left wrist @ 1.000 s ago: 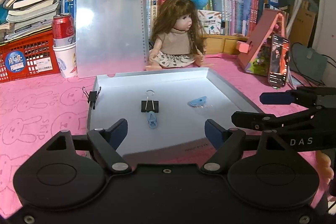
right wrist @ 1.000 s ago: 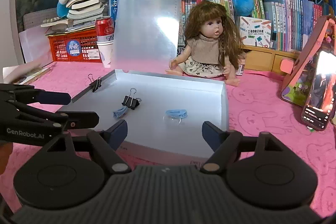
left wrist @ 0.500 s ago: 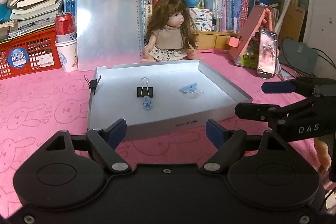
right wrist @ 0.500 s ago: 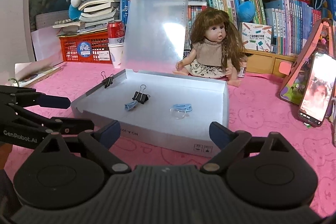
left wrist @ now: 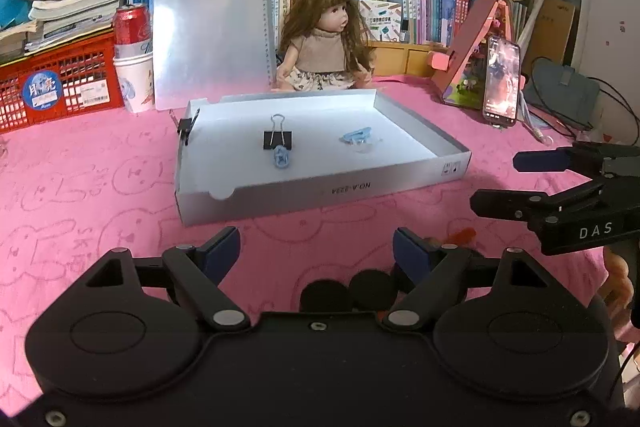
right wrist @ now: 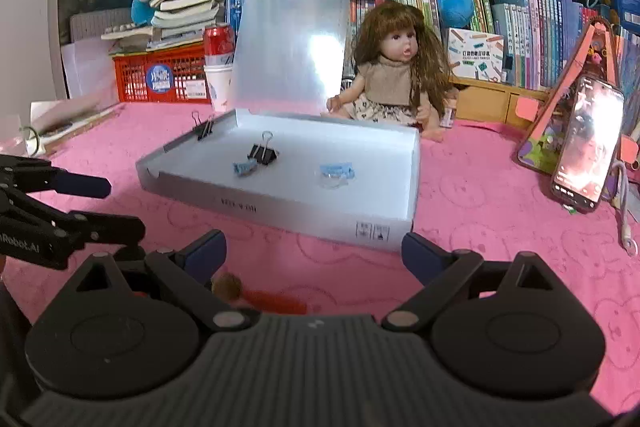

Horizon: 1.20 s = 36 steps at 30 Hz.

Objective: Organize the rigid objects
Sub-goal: 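Withdraw both open tools from the box toward the remaining pucks and balls, then close left tool on a black puck while right tool grips another black puck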

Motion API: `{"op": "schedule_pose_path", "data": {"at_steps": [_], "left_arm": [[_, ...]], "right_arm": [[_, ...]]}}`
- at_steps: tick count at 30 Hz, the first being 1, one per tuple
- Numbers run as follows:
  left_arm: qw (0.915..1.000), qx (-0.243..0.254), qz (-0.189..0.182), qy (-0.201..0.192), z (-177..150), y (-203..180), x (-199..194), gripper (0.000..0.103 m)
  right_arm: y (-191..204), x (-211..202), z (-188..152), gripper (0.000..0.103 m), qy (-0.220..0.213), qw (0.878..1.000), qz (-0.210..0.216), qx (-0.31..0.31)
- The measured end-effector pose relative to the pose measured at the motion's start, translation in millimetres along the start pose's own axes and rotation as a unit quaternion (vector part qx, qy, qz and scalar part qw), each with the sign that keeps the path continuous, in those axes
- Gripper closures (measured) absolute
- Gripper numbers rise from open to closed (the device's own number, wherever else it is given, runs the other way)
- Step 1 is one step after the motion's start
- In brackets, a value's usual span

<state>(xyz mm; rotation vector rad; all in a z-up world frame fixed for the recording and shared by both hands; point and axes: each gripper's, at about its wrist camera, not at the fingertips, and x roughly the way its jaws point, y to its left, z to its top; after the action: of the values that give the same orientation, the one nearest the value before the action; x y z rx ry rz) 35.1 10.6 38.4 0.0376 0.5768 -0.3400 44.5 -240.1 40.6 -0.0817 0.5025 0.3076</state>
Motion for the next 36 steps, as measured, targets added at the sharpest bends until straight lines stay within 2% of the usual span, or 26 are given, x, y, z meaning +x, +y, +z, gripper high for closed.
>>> {"op": "schedule_pose_path", "data": {"at_steps": [15,26,36], "left_arm": [[0.9997,0.003,-0.005,0.023,-21.5,-1.6,-9.0,0.023],[0.9993,0.001,-0.015,0.033,-26.4,-2.8,-8.8,0.042],[0.9989,-0.008,-0.015,0.043,-28.2,-2.0,-3.1,0.053]], "right_arm": [[6.7,-2.9,-22.1,0.006,0.026,0.999,-0.01,-0.029],[10.8,-5.9,-29.6,0.012,0.035,0.998,0.002,-0.046],[5.7,-8.1,-35.5,0.028,0.051,0.997,-0.002,-0.05]]}}
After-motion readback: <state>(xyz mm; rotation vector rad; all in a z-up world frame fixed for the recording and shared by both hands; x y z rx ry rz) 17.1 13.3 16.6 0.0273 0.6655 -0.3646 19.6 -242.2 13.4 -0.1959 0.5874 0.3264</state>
